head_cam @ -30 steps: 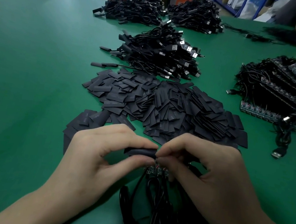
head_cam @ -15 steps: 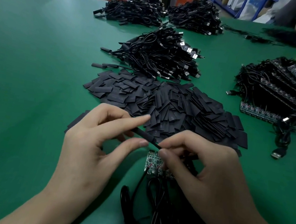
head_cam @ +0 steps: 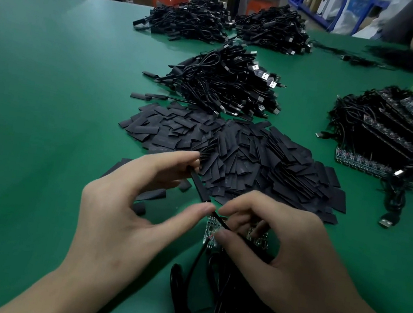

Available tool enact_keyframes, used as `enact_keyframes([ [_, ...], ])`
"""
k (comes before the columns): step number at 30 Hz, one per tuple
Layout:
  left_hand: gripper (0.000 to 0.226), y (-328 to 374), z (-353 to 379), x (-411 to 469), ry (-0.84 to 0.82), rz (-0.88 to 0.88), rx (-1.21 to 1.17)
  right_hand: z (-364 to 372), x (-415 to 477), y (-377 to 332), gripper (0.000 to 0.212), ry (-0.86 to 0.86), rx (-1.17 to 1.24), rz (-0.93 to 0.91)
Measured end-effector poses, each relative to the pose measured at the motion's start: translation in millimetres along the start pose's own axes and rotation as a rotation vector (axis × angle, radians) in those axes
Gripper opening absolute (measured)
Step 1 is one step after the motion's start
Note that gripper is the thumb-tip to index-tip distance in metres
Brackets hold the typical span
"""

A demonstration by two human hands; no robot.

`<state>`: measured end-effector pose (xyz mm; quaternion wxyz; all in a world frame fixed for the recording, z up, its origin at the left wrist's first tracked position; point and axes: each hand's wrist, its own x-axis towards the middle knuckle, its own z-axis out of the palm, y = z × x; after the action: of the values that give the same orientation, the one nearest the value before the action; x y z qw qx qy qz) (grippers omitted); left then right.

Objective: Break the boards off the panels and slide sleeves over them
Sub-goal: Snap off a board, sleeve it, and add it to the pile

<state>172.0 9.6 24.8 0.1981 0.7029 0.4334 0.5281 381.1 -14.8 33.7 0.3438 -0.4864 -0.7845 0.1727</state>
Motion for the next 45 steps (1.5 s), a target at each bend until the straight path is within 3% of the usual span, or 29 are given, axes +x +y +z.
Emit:
enact_keyframes([
  [6,0.065,-8,1,0,-0.059,-0.107,-0.076,-10,6,1,0.017,0.032,-0.06,0.004],
  [10,0.053,-13,-2,-1,-0.228,-0.082,0.184,-39,42,6,0.007,0.135,-0.171,0.089],
  [13,0.061,-10,4,-4,-0.375,-0.032,0.34,-47,100,11,0.004,0.171,-0.353,0.066],
  [18,0.06,-12,3,-5,-0.433,0.0,0.354,-11,202,23,0.017,0.005,-0.4,0.077],
  [25,0.043,-10,1,-3,-0.549,-0.018,0.213,5,315,35,0.03,0.006,-0.668,0.061],
  [32,0.058,-14,-1,-3,-0.548,-0.005,0.226,16,338,58,0.045,-0.354,-1.005,0.035],
  [34,0.059,-14,-1,-2,-0.559,-0.003,0.238,14,334,56,0.051,-0.363,-0.988,0.02],
  [40,0.042,-13,0,1,-0.483,-0.107,0.085,-13,259,18,0.041,-0.037,-0.618,-0.153],
  [43,0.036,-12,0,2,-0.436,-0.284,-0.119,-19,173,5,0.029,-0.073,-0.388,-0.175],
  [45,0.038,-11,-1,4,-0.426,-0.384,-0.298,-21,117,4,0.025,-0.161,-0.253,-0.093],
])
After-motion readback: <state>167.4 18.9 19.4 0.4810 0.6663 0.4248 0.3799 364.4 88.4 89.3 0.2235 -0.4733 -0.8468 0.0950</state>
